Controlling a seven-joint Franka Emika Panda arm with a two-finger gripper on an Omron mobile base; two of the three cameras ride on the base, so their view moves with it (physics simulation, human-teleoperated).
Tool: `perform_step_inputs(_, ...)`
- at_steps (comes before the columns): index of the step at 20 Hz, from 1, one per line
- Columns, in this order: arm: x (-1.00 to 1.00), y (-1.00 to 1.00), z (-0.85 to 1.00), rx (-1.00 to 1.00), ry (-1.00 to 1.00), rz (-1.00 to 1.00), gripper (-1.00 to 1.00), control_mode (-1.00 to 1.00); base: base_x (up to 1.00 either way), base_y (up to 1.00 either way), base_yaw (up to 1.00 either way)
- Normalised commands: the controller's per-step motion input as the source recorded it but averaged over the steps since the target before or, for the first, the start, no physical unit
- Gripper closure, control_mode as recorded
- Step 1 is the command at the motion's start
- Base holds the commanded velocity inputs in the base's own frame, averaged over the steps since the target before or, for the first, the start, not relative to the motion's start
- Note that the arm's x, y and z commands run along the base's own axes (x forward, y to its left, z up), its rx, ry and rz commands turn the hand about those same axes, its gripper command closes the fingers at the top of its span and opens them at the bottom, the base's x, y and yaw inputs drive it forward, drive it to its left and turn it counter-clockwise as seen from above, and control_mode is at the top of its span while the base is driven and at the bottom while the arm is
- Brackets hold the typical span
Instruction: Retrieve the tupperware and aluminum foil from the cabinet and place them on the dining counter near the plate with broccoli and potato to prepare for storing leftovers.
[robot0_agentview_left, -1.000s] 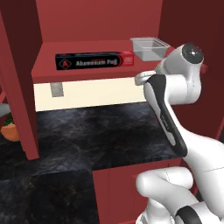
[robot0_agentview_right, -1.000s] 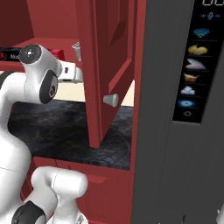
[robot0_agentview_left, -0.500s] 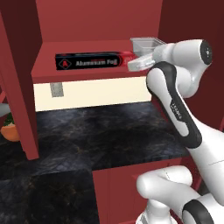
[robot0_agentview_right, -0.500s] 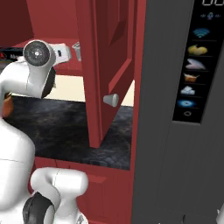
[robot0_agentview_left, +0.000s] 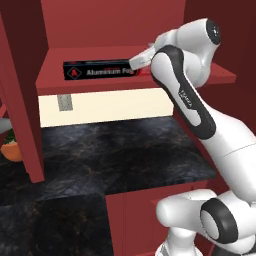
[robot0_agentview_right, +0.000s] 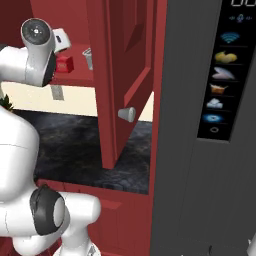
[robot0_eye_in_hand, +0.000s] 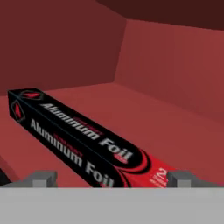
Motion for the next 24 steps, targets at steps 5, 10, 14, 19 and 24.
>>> perform_step_inputs(5,0.51,0.02,-0.02,-0.10,0.07,0.04,-1.00,-1.00,0.00,0.00,0.00)
perform_step_inputs(10,0.59,0.06,-0.26,-0.18,0.17,0.13,-1.00,-1.00,0.00,0.00,0.00)
perform_step_inputs(14,0.65,0.09,-0.11,-0.11,0.17,0.18,-1.00,-1.00,0.00,0.00,0.00)
perform_step_inputs(19,0.41,0.09,-0.06,-0.06,0.13,0.20,-1.00,-1.00,0.00,0.00,0.00)
perform_step_inputs(24,0.13,0.16,-0.22,-0.07,0.01,0.28,-1.00,-1.00,0.00,0.00,0.00)
